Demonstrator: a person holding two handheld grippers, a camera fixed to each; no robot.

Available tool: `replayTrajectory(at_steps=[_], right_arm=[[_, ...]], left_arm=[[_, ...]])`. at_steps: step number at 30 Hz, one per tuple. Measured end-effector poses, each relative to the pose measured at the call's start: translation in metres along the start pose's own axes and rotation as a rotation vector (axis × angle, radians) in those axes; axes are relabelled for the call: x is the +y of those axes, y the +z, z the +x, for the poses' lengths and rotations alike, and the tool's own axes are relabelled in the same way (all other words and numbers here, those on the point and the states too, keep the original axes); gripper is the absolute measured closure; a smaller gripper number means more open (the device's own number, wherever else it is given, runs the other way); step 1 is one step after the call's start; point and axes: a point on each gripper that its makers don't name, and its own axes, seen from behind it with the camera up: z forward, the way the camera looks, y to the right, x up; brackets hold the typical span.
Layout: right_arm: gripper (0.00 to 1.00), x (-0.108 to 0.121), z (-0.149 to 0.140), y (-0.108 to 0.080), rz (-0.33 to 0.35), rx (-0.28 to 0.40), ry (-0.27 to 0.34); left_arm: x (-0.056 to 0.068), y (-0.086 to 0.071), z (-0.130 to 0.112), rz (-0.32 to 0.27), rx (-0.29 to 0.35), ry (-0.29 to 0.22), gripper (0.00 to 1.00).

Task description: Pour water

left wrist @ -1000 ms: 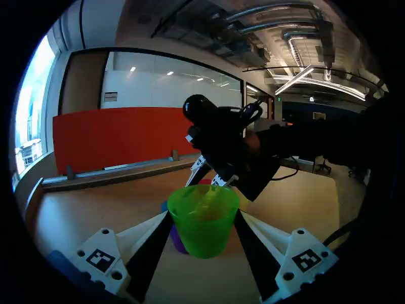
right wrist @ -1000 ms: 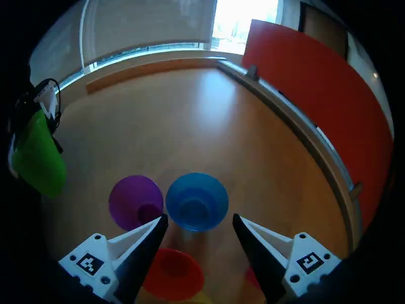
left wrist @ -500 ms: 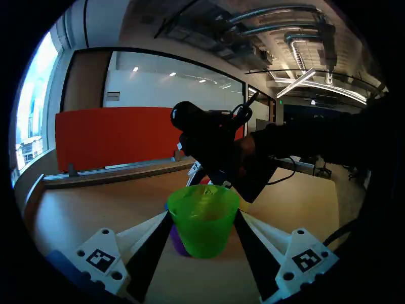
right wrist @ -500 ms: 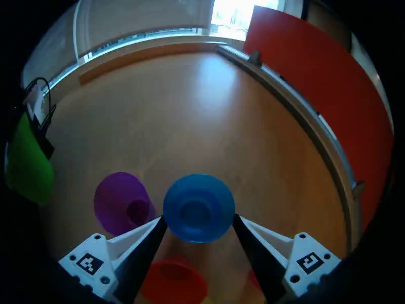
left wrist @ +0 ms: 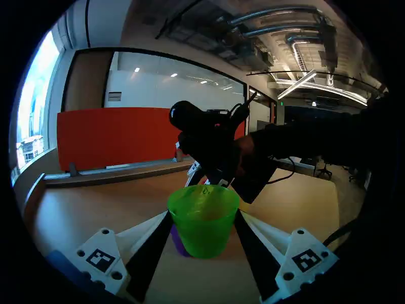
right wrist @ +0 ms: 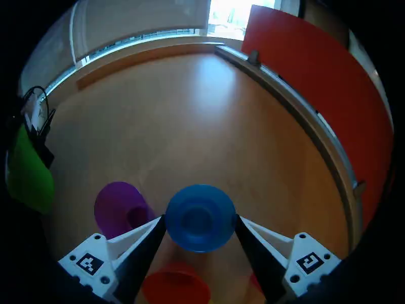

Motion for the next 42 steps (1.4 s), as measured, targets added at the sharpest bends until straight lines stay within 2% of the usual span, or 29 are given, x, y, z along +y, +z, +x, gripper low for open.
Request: replayTrajectory(at_steps=[17, 23, 31, 42], right_arm=[[0.07, -0.003, -0.002, -0.003, 0.01, 0.009, 0.053], [0.07, -0.003, 0.001, -0.01, 0.012, 0.04, 0.07], [0.07, -0.004, 0.015, -0.034, -0.004, 0.126, 0.078], [0.08, -0.008, 0.02, -0.078, -0.045, 0.29, 0.085]], left_arm=[[-0.003, 0.002, -0.002, 0.005, -0.001, 0.0, 0.15], [-0.004, 0.001, -0.001, 0.012, -0.001, 0.001, 0.15], [0.0, 0.0, 0.003, 0.018, 0.001, 0.008, 0.15], [0.013, 0.0, 0.01, 0.017, 0.001, 0.039, 0.15]])
